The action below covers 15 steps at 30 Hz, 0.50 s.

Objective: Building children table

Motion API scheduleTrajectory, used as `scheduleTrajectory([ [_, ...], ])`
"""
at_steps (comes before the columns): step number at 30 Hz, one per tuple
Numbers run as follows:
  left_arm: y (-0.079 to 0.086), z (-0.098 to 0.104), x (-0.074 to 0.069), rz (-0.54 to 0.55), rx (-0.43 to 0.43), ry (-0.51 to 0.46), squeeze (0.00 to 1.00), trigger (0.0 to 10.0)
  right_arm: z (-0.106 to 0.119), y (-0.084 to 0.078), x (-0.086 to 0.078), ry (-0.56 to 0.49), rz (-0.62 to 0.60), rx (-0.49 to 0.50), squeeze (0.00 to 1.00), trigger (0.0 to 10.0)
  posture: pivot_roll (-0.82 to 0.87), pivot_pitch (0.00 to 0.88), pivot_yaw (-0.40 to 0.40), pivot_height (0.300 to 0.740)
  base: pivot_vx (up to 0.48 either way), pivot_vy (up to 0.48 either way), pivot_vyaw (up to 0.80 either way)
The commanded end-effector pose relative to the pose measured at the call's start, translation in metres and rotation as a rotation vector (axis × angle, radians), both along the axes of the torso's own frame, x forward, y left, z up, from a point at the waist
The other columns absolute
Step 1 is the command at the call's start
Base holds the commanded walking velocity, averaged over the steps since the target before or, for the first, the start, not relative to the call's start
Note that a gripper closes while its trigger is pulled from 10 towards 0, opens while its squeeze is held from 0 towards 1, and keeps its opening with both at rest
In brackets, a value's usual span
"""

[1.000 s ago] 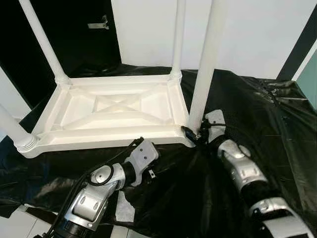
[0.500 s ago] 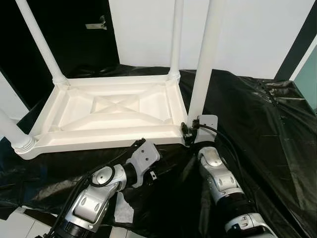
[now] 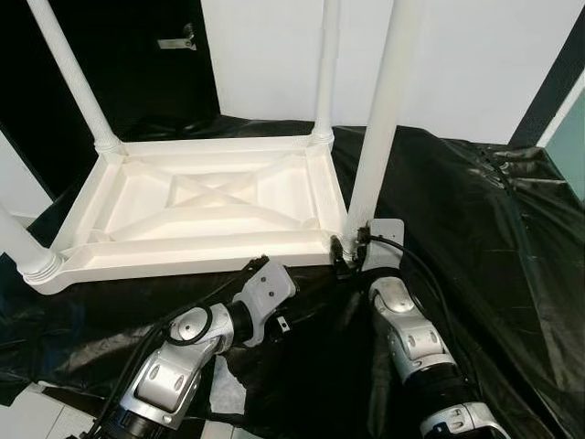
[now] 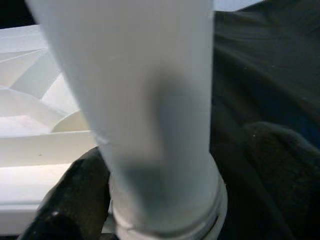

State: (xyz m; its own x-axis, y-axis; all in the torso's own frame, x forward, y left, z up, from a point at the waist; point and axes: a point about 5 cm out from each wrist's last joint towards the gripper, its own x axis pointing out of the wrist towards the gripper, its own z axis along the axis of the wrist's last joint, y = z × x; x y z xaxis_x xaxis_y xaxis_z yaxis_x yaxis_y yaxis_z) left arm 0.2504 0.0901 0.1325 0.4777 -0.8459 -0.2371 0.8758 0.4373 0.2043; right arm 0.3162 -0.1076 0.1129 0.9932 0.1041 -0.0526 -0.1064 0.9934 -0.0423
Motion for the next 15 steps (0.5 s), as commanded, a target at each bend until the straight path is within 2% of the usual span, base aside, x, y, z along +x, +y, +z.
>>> scheduleTrajectory([
  [1,0.000,0.000,-0.001,0.015,0.000,0.000,0.00,10.0,-0.001,-0.002,-0.003,-0.002,0.040,0.006,1.00,10.0,0.04,0.000,-0.048,0.740,0.000,0.000,0.00],
  [6,0.001,0.000,-0.002,0.022,-0.002,0.002,0.00,10.0,0.004,-0.021,-0.010,-0.032,0.145,0.044,1.00,10.0,0.04,0.000,-0.045,0.740,0.000,0.000,0.00],
  [9,0.001,-0.001,-0.002,0.020,-0.002,0.005,0.00,10.0,0.006,-0.026,-0.012,-0.044,0.234,0.026,0.99,10.0,0.03,0.000,-0.038,0.740,0.000,0.000,0.00],
  [10,0.001,-0.001,-0.002,0.018,-0.001,0.006,0.00,10.0,0.008,-0.029,-0.012,-0.047,0.272,0.020,0.00,10.0,0.03,0.000,-0.037,0.740,0.000,0.000,0.00],
  [13,0.001,0.001,0.002,0.022,-0.001,0.000,0.00,10.0,0.015,-0.045,-0.006,-0.053,0.348,0.023,0.00,10.0,0.02,0.000,-0.026,0.740,0.000,0.000,0.00],
  [14,0.001,0.001,0.002,0.022,-0.001,0.000,0.00,10.0,0.015,-0.045,-0.006,-0.053,0.348,0.023,0.00,10.0,0.02,0.000,-0.026,0.740,0.000,0.000,0.00],
  [15,0.001,0.002,0.005,0.026,-0.006,-0.007,0.00,10.0,0.020,-0.050,-0.002,-0.056,0.410,-0.008,0.00,10.0,0.01,0.000,-0.021,0.740,0.000,0.000,0.00],
])
